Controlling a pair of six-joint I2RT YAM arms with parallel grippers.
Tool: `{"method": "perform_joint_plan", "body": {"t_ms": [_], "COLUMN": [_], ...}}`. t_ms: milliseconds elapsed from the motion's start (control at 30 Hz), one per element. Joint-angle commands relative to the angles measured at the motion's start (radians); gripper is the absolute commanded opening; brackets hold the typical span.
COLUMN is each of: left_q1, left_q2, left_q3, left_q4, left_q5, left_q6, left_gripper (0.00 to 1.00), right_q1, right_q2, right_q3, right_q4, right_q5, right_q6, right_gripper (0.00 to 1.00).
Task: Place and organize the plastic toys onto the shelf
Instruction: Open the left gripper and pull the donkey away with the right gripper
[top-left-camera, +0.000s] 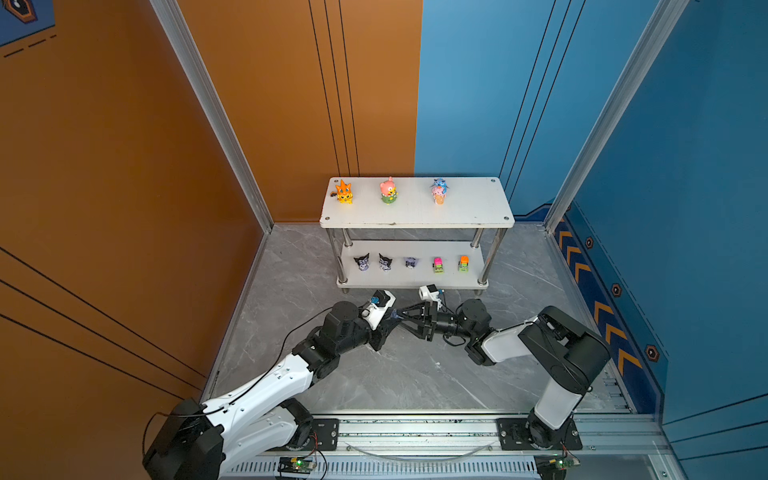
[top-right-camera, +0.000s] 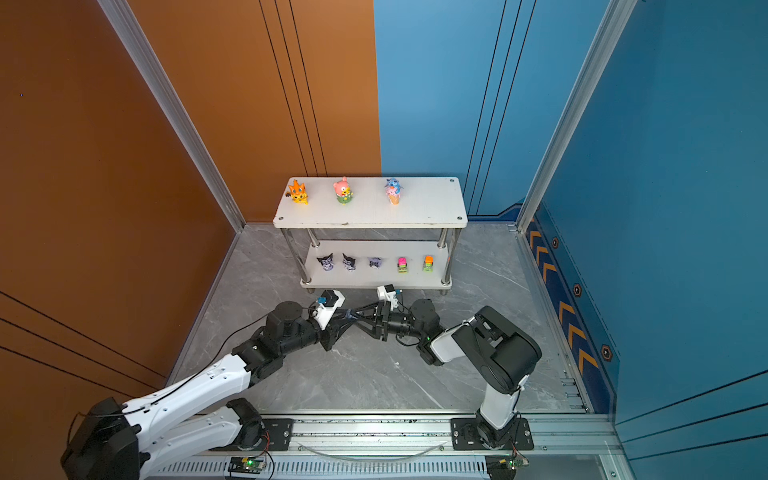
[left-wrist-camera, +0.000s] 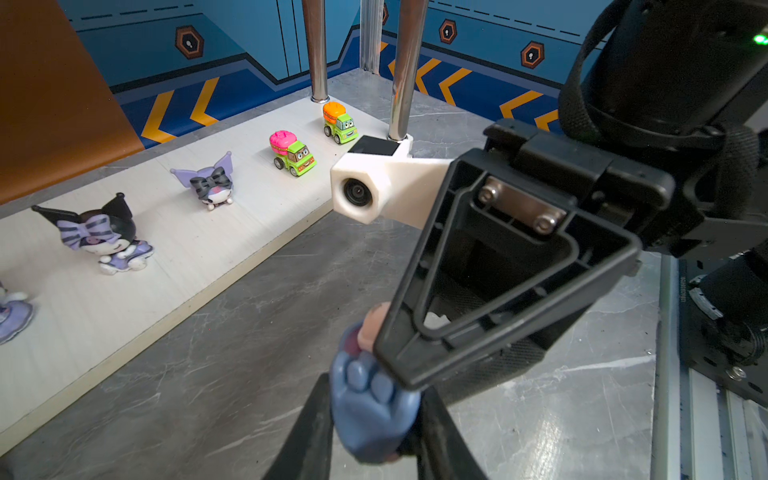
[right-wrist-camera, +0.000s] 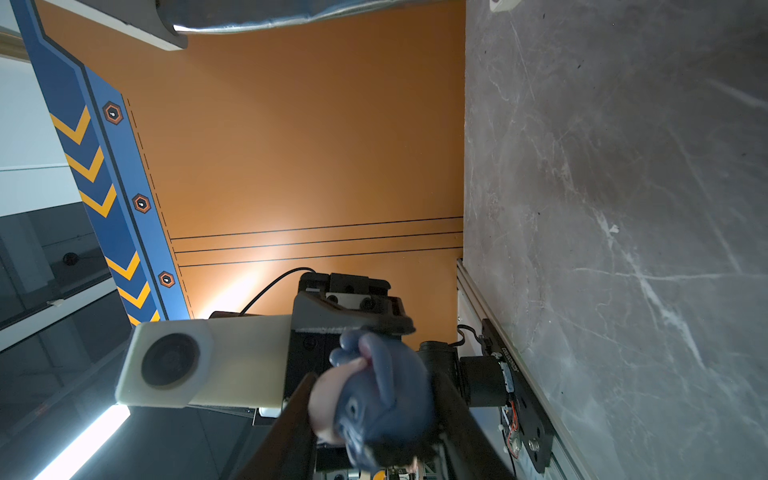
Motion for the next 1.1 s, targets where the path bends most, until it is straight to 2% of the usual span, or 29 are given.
{"method": "perform_joint_plan", "body": {"t_ms": [0, 333, 533, 633, 733, 800, 867, 967, 1067], "left_q1": [0.007, 0.005, -0.001, -0.004, -0.007, -0.007, -0.004, 0.008, 0.023], "left_q2": [-0.010, -0.027, -0.038, -0.035, -0.035, -0.043, -0.056, -0.070, -0.079], "left_q3": [0.004, 0.005, -0.001, 0.001, 0.003, -0.001, -0.009, -0.021, -0.028], "left_q4": [-0.004, -0.017, -0.017, -0.024, -0.031, -0.029, -0.023, -0.020, -0.016], "left_q5": [0.005, 0.034, 0.050, 0.057, 0.058, 0.048, 0.021, -0.011, -0.022], "left_q6": [0.009, 0.015, 0.013, 0.014, 0.017, 0.013, 0.006, -0.001, -0.009], "left_gripper": [0.16, 0.22, 0.48, 0.62, 0.76, 0.80, 0.82, 0.83, 0.83], "right_q1": [0.005, -0.010, -0.028, -0.045, -0.054, -0.046, -0.040, -0.045, -0.036], "right_q2": [0.006, -0.004, -0.106, -0.213, -0.343, -0.408, -0.433, -0.459, -0.501], "right_q3": [0.022, 0.032, 0.055, 0.086, 0.183, 0.302, 0.380, 0.417, 0.435], "right_q4": [0.045, -0.026, -0.288, -0.588, -1.119, -1.548, -1.820, -1.998, -2.101], "right_q5": [0.015, 0.022, -0.009, -0.022, 0.024, 0.157, 0.286, 0.386, 0.509], "right_q6": [0.005, -0.057, -0.216, -0.396, -0.722, -0.998, -1.148, -1.258, -1.324], "right_gripper": [0.40, 0.30, 0.28, 0.27, 0.27, 0.27, 0.27, 0.27, 0.26]}}
